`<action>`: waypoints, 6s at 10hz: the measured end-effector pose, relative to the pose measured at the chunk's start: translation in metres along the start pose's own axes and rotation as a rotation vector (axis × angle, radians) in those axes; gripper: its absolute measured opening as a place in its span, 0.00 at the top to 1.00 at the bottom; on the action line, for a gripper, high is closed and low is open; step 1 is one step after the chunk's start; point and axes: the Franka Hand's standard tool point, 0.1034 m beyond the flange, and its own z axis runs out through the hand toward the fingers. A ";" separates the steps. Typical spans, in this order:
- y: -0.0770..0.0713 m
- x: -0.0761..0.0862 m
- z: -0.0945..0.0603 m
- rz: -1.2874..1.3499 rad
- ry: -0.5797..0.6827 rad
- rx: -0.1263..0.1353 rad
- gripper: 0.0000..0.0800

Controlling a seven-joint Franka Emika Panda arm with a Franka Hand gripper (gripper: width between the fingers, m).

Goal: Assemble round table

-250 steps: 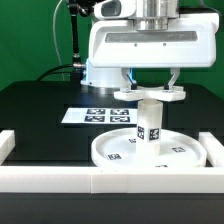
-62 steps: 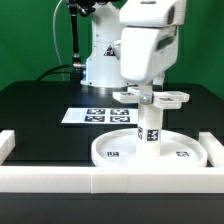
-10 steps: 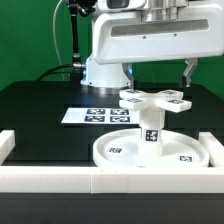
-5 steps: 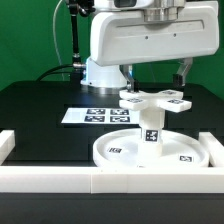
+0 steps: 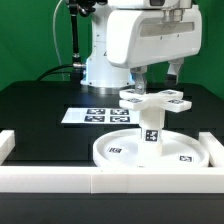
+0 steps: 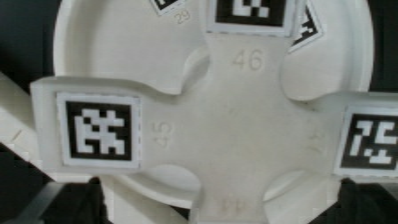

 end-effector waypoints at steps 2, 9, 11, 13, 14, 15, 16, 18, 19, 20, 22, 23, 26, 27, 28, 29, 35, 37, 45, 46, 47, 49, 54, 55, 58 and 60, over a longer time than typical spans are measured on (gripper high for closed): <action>0.003 -0.003 0.000 -0.152 -0.009 -0.007 0.19; -0.006 0.000 0.004 -0.625 -0.060 -0.038 0.19; -0.005 -0.001 0.005 -0.745 -0.065 -0.034 0.19; -0.005 -0.002 0.006 -0.742 -0.067 -0.032 0.19; -0.005 -0.003 0.009 -0.741 -0.070 -0.029 0.19; -0.004 -0.004 0.010 -0.739 -0.072 -0.027 0.19; -0.004 -0.005 0.012 -0.738 -0.074 -0.025 0.19; -0.004 -0.008 0.017 -0.734 -0.080 -0.017 0.19; -0.004 -0.008 0.018 -0.734 -0.081 -0.016 0.19; -0.004 -0.009 0.019 -0.733 -0.082 -0.015 0.19; -0.004 -0.009 0.019 -0.731 -0.082 -0.015 0.19; -0.004 -0.009 0.019 -0.730 -0.082 -0.015 0.33; -0.005 -0.010 0.019 -0.725 -0.084 -0.010 0.46; -0.005 -0.010 0.019 -0.723 -0.084 -0.010 0.46; -0.005 -0.010 0.019 -0.696 -0.084 -0.011 0.46; -0.004 -0.011 0.019 -0.689 -0.084 -0.011 0.46; -0.005 -0.014 0.019 0.002 -0.060 -0.029 0.46; -0.009 -0.011 0.019 0.272 -0.054 -0.033 0.46; -0.009 -0.009 0.019 0.955 -0.022 -0.007 0.46; -0.009 -0.009 0.019 1.064 -0.012 0.001 0.46; -0.010 -0.010 0.019 1.198 -0.008 0.007 0.46; -0.009 -0.011 0.020 1.396 0.005 0.029 0.46; -0.008 -0.011 0.019 1.768 0.024 0.048 0.46; -0.008 -0.011 0.019 1.799 0.024 0.049 0.46; -0.008 -0.012 0.020 2.120 0.060 0.098 0.46; -0.008 -0.012 0.020 2.277 0.072 0.136 0.46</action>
Offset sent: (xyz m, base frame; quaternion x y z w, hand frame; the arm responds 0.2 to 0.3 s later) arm 0.0000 0.0000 0.0000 0.0000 0.0000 -0.2571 0.9664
